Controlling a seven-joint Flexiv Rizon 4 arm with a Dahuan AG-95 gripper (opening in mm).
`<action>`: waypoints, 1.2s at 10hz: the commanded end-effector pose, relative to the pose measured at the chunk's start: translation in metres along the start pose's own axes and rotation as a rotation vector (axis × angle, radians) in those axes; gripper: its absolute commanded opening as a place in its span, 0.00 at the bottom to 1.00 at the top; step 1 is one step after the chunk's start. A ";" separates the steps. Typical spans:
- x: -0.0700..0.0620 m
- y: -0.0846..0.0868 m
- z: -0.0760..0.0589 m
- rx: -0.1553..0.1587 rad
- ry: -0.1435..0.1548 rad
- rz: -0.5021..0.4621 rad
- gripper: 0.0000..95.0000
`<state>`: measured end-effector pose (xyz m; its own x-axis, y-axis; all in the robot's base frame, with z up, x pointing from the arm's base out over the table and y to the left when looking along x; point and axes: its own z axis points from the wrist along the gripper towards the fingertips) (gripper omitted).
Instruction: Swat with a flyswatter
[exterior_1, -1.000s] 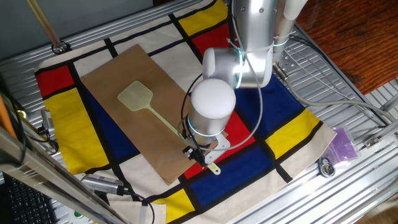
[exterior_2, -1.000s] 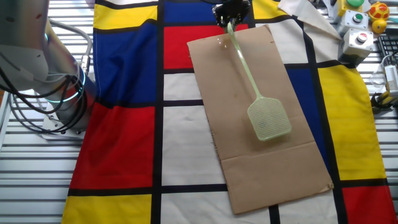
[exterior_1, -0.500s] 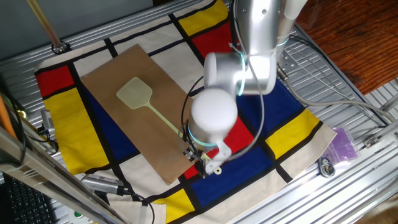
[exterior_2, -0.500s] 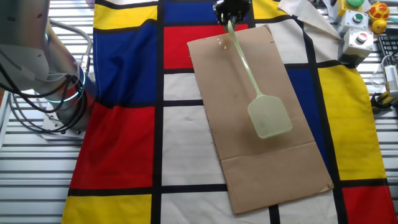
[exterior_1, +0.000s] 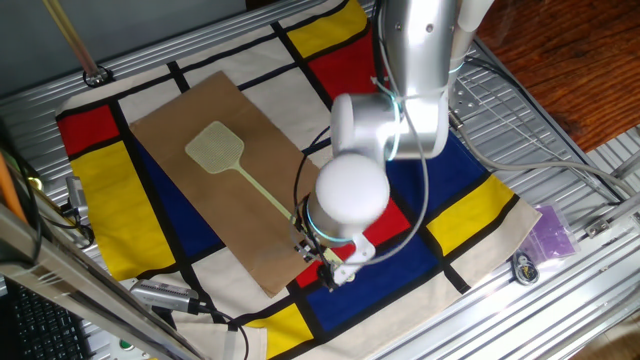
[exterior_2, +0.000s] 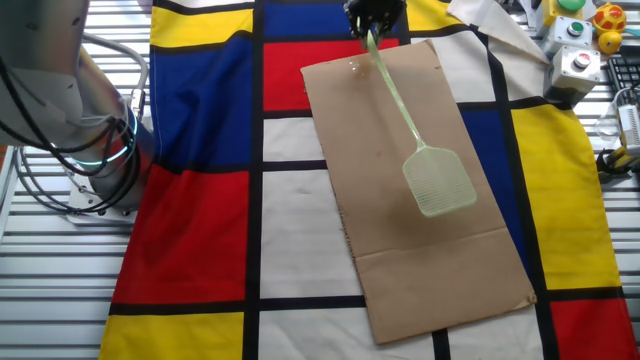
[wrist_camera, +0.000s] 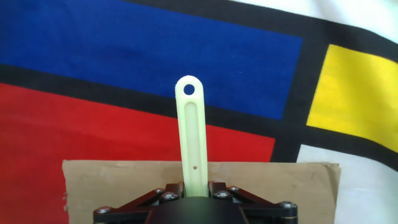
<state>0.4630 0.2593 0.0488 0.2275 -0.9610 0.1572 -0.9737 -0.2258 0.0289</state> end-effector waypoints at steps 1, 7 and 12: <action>0.000 0.000 -0.001 0.017 -0.130 0.076 0.00; -0.002 0.000 0.000 0.015 -0.156 0.098 0.00; -0.002 0.000 0.000 0.021 -0.153 0.085 0.00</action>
<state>0.4630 0.2613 0.0487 0.1445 -0.9895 0.0054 -0.9895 -0.1445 0.0040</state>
